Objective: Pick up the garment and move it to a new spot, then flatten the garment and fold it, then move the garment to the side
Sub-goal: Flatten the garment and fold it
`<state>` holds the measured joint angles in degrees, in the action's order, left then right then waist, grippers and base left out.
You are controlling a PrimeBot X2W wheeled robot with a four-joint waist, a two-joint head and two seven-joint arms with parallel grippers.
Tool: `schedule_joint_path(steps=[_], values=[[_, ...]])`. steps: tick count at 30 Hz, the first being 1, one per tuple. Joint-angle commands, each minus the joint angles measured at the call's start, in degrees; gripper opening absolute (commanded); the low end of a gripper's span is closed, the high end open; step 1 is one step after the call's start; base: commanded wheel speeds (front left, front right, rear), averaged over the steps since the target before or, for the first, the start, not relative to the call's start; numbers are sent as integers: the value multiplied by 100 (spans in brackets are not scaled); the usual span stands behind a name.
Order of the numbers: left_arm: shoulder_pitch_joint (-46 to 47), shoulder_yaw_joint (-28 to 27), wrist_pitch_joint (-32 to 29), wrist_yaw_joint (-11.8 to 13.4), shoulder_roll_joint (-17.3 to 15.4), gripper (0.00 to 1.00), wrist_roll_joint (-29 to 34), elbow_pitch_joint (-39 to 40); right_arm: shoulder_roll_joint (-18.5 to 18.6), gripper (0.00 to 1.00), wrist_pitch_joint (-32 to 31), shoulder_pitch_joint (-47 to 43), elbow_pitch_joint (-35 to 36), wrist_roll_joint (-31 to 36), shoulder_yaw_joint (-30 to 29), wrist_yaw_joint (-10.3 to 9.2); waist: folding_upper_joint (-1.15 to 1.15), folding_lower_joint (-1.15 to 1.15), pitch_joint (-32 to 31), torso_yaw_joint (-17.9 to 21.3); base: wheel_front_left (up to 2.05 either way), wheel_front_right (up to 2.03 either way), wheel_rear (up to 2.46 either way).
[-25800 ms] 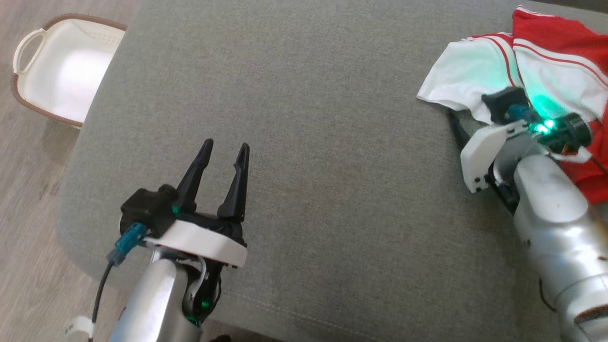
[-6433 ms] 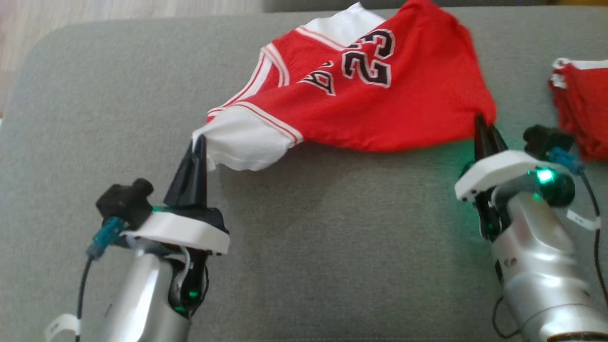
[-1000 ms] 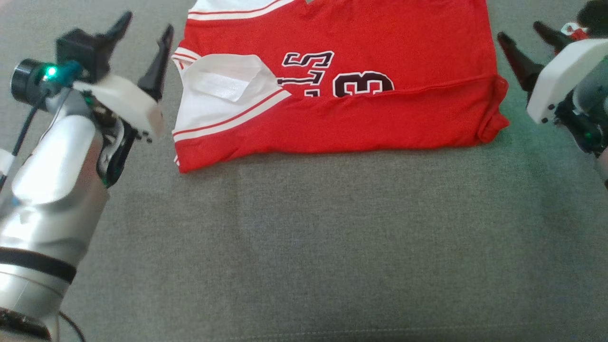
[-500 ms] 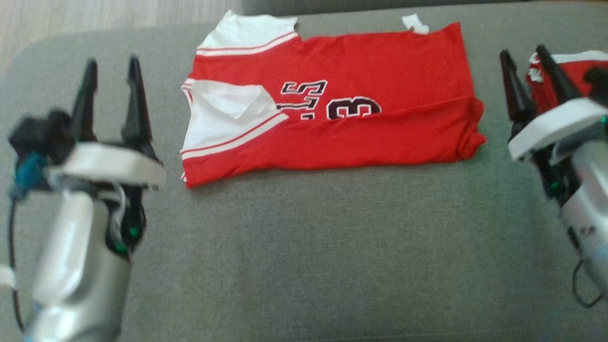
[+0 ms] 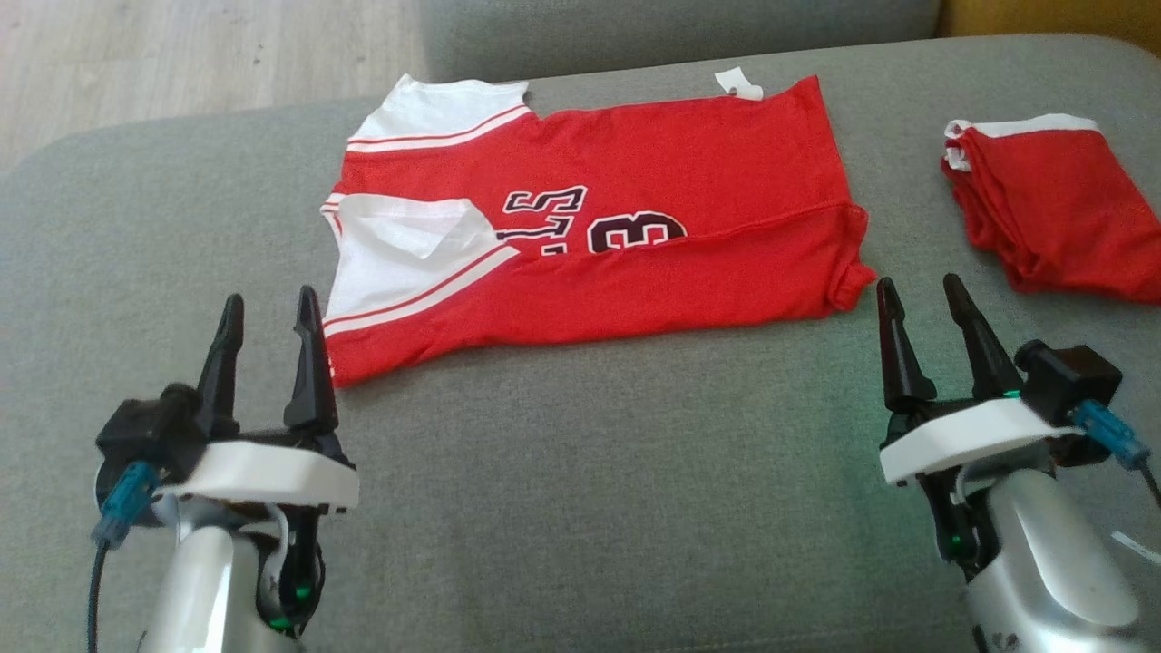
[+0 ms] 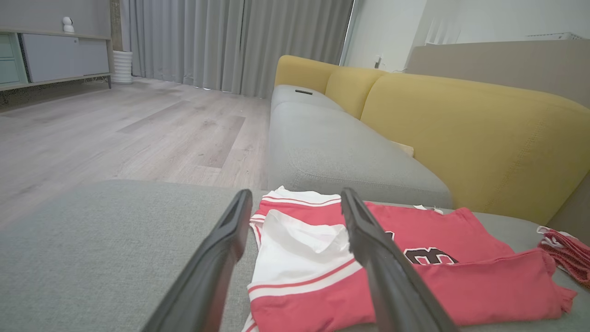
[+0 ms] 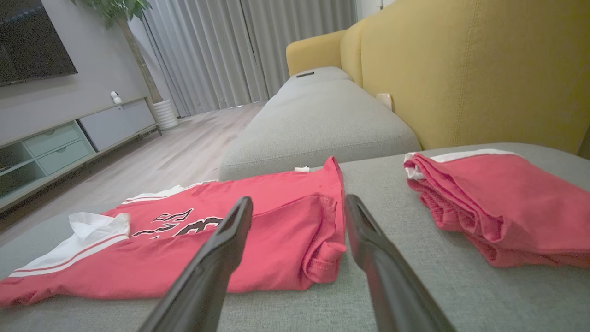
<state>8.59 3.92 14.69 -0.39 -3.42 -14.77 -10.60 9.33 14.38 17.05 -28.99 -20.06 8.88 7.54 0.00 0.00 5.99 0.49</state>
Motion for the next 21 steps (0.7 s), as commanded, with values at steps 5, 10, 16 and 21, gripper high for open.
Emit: schedule_joint_path(steps=[5, 10, 16, 21], values=[[113, -300, 30, -128, 32, 100, 157, 44, -324, 100, 62, -33, 594, 481, -171, -5, 0, 0, 88, 103, 0, 0, 0], [270, -193, 30, -198, 46, 100, 306, -500, -412, 100, 58, -38, 791, 595, -285, -5, 0, 0, 182, 181, 0, 0, 0], [696, -245, 30, 2, 24, 100, 514, -1641, -446, 100, -13, -44, 925, 654, -273, -5, 0, 0, 349, 328, 0, 0, 0], [1137, -290, 30, 100, -108, 100, 580, -2522, -459, 100, -52, -26, 1007, 646, -278, -5, 0, 0, 507, 443, 0, 0, 0]])
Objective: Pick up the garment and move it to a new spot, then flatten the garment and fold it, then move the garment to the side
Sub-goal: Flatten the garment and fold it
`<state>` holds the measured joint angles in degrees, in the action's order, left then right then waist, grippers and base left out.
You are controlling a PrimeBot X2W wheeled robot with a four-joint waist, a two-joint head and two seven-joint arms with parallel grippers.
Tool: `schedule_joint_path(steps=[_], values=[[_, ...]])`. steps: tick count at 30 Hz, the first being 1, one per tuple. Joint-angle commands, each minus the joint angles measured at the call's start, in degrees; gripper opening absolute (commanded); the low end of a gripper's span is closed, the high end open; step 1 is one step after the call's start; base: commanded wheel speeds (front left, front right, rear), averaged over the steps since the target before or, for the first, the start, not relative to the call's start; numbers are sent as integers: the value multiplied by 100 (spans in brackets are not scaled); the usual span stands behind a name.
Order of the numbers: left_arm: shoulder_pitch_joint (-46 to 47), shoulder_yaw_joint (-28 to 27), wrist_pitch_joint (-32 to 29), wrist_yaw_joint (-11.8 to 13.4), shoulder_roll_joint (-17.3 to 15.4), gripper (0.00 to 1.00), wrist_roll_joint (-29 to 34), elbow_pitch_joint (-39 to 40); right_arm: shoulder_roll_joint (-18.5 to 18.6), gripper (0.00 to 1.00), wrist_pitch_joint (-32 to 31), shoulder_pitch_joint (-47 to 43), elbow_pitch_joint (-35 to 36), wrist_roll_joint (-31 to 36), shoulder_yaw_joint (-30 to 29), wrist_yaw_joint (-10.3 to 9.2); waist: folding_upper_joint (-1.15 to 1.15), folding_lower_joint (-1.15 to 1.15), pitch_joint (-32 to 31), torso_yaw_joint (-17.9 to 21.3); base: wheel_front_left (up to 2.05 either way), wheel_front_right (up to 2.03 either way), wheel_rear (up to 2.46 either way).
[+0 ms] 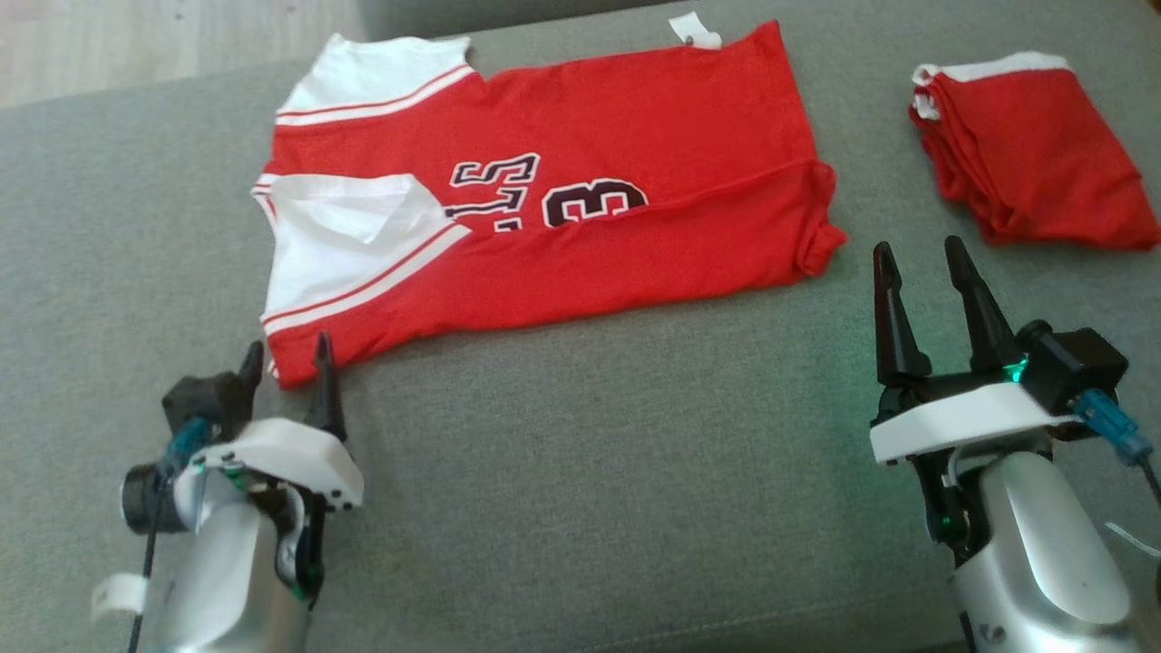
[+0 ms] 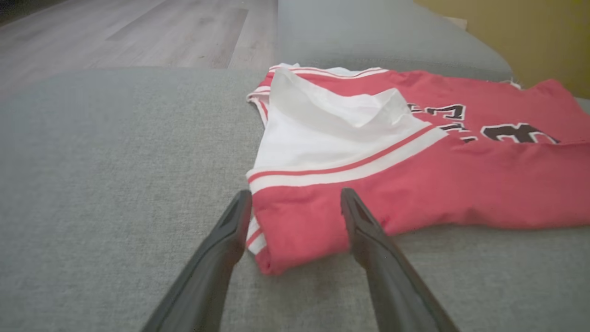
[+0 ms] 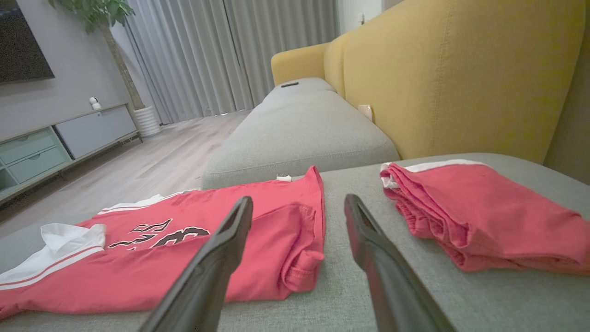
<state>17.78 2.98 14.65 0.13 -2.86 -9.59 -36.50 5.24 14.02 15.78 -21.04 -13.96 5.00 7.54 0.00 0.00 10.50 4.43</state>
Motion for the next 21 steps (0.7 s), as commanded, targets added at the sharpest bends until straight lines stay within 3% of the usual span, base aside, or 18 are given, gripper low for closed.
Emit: schedule_joint_path(steps=[1, 9, 13, 16, 17, 18, 21], values=[[306, -217, 35, 91, -197, 100, 70, -83, -49, 100, -21, 105, 227, 36, 110, -5, 0, 0, 85, 65, 0, 0, 0], [782, -319, 33, 324, -395, 100, 80, -936, -54, 100, -55, 133, 281, 46, 107, -5, 0, 0, 252, 154, 0, 0, 0], [965, -274, -23, 234, -434, 100, 49, -1321, -64, 100, -79, 133, 284, 59, 121, -5, 0, 0, 302, 170, 0, 0, 0], [1102, -155, -329, 15, -422, 100, 26, -1661, -69, 100, -102, 141, 278, 70, 103, -5, 0, 0, 328, 149, 0, 0, 0], [1160, -119, -317, -35, -427, 66, 35, -1700, -69, 100, -117, 145, 269, 81, 90, -5, 0, 0, 326, 131, 0, 0, 0], [1210, -83, -266, -67, -432, 0, 53, -1705, -70, 100, -128, 148, 258, 95, 71, -5, 0, 0, 318, 108, 0, 0, 0], [1302, -32, -27, -122, -393, 0, 61, -1478, -69, 100, -263, 158, 151, 197, -28, -5, 0, 0, 234, -35, 0, 0, 0]])
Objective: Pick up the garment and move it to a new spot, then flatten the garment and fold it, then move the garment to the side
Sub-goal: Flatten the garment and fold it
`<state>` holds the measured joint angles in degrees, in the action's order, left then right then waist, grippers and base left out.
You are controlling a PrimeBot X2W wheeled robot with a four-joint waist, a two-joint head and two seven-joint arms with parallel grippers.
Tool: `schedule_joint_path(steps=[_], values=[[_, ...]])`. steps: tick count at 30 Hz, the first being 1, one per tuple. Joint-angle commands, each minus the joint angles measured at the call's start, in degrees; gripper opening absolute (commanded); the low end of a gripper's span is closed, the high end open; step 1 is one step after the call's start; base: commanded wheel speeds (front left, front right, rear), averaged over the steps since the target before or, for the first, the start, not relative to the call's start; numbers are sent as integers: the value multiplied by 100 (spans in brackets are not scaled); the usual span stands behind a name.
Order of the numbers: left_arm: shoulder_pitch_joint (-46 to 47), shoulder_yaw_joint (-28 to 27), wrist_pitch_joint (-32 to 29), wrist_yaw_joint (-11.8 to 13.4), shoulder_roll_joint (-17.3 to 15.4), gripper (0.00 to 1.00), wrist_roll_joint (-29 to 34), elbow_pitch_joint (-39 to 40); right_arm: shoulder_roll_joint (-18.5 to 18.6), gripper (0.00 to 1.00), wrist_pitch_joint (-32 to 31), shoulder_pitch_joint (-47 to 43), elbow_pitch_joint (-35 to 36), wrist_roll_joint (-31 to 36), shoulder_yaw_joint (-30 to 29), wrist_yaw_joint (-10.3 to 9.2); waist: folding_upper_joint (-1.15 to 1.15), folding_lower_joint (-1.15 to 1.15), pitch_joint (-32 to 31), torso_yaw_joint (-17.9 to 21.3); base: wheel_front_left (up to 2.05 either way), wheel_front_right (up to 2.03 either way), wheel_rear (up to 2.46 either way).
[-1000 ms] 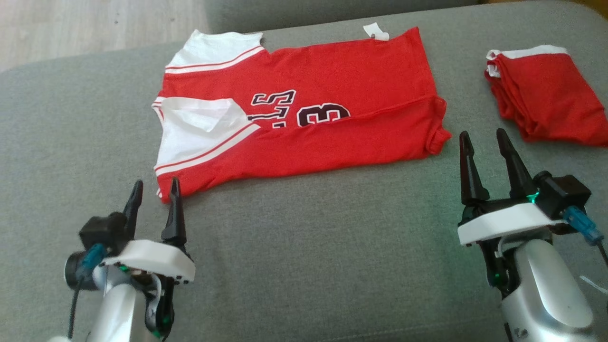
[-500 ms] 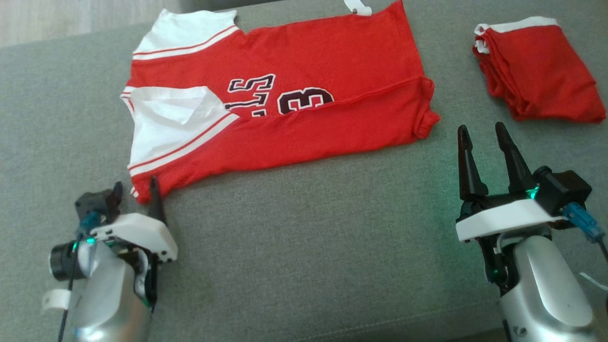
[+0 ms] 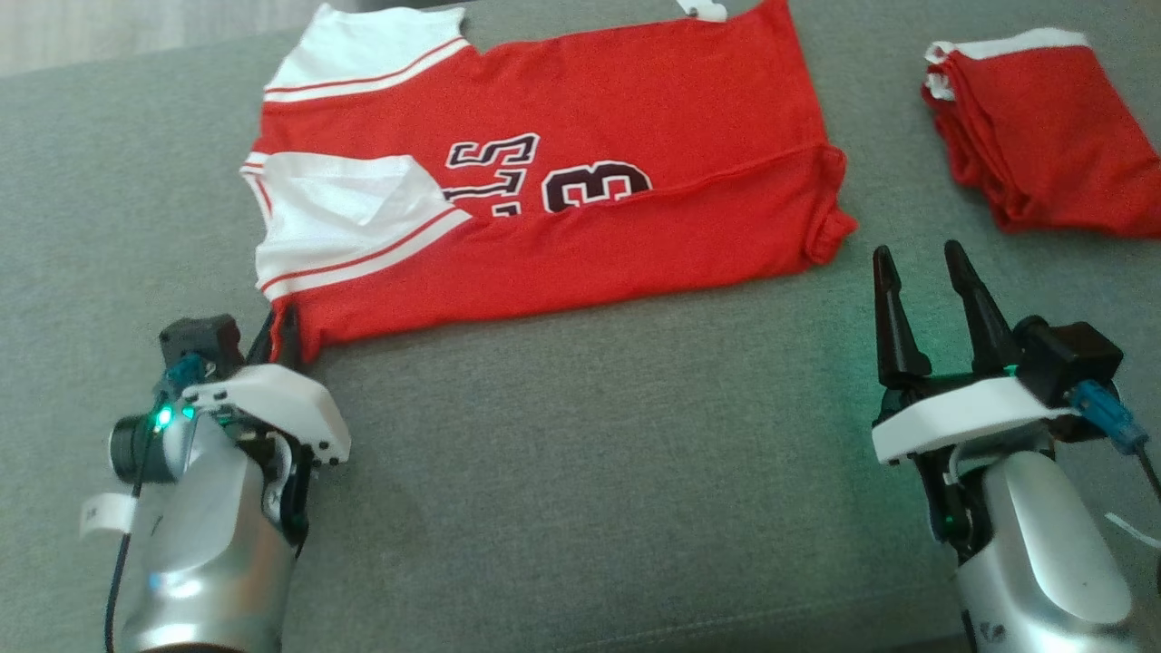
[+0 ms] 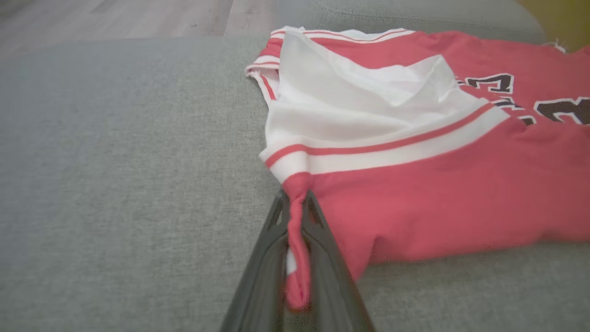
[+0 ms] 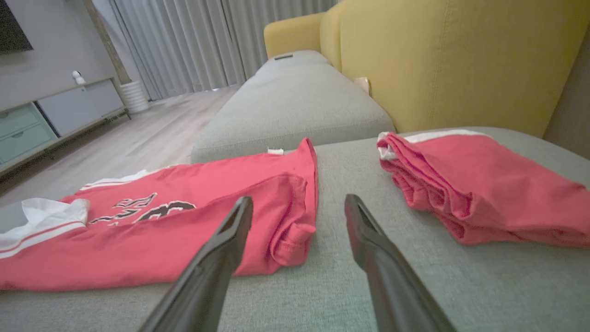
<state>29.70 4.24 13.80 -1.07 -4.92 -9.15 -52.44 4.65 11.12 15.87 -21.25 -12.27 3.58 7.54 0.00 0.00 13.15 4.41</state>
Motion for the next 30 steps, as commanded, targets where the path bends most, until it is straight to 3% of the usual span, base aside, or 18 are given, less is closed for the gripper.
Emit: schedule_joint_path(steps=[1, 8, 12, 21, 30], values=[[108, -150, 87, -7, -182, 0, 26, 242, -14, 100, -15, 159, 138, 68, 91, -5, 0, 0, -52, -66, 0, 0, 0], [-285, -128, 117, -71, -61, 0, 165, 2056, -95, 100, -456, 363, -261, 505, -465, -5, 0, 0, -155, -363, 0, 0, 0], [-536, -39, 118, -166, 24, 0, 229, 2717, -151, 100, -769, 568, -552, 723, -731, -5, 0, 0, -144, -534, 0, 0, 0], [-576, 209, 119, -311, 108, 0, 323, 2861, -175, 100, -1152, 1110, -1381, 380, -702, -5, 0, 0, -4, -779, 0, 0, 0], [-505, 267, 119, -350, 146, 0, 321, 2840, -177, 100, -1110, 1573, -2328, 400, -640, -5, 0, 0, 123, -855, 0, 0, 0]])
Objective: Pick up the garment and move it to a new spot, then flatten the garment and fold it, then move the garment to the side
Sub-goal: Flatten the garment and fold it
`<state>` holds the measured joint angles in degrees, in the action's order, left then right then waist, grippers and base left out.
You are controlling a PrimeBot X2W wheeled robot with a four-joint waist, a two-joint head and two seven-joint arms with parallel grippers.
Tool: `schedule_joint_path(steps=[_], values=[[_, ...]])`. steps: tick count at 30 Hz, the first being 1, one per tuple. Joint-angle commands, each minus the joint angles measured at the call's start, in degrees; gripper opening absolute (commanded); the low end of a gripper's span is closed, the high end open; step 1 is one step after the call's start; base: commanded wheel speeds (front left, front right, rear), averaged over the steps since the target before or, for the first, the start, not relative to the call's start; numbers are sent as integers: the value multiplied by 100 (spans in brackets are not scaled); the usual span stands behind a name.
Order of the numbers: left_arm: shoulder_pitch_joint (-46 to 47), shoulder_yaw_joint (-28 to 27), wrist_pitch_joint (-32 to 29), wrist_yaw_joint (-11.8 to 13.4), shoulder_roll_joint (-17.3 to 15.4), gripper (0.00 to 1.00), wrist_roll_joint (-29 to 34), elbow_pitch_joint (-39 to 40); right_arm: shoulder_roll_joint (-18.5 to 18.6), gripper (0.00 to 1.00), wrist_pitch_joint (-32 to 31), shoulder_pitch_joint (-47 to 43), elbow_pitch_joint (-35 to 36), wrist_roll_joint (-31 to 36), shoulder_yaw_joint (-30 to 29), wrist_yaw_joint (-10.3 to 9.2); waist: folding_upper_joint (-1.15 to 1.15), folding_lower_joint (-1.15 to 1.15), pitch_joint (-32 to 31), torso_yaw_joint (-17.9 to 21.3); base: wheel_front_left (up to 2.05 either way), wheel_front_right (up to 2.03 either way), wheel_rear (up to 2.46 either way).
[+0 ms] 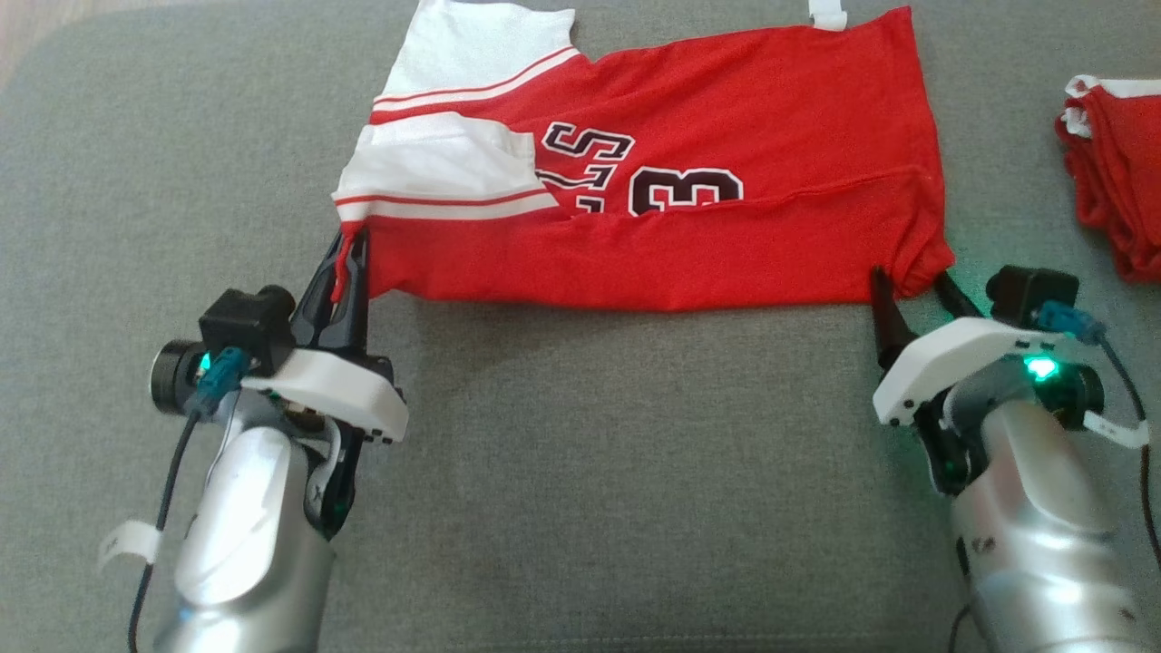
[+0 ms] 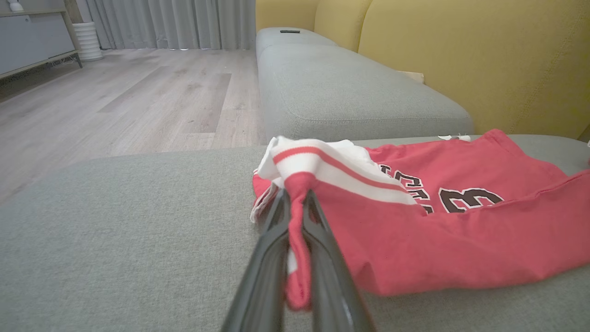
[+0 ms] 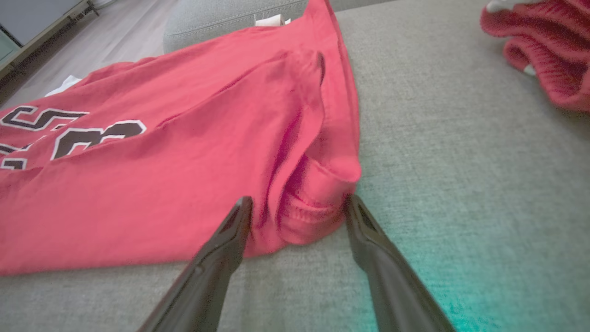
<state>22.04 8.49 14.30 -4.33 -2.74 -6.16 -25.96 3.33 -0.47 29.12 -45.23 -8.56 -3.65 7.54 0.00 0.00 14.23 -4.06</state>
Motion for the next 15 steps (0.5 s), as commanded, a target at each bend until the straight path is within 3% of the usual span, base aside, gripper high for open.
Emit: schedule_joint_path(steps=[1, 9, 10, 11, 15], values=[[261, -158, 70, -24, -71, 0, 23, 191, -45, 100, 49, 248, 69, 30, 82, -5, 0, 0, 15, -7, 0, 0, 0], [268, -152, 70, -55, -55, 0, 21, 136, -45, 100, 431, 717, -645, 377, -222, -5, 0, 0, 46, 31, 0, 0, 0], [259, -150, 70, -62, -54, 0, 24, 111, -45, 82, 477, 765, -730, 384, -240, -5, 0, 0, 35, 43, 0, 0, 0], [249, -152, 70, -66, -53, 0, 26, 90, -45, 0, 527, 805, -810, 408, -260, -5, 0, 0, 21, 56, 0, 0, 0], [184, -168, 70, -85, -50, 0, 22, 7, -45, 0, 693, 884, -1108, 545, -364, -5, 0, 0, -79, 107, 0, 0, 0]])
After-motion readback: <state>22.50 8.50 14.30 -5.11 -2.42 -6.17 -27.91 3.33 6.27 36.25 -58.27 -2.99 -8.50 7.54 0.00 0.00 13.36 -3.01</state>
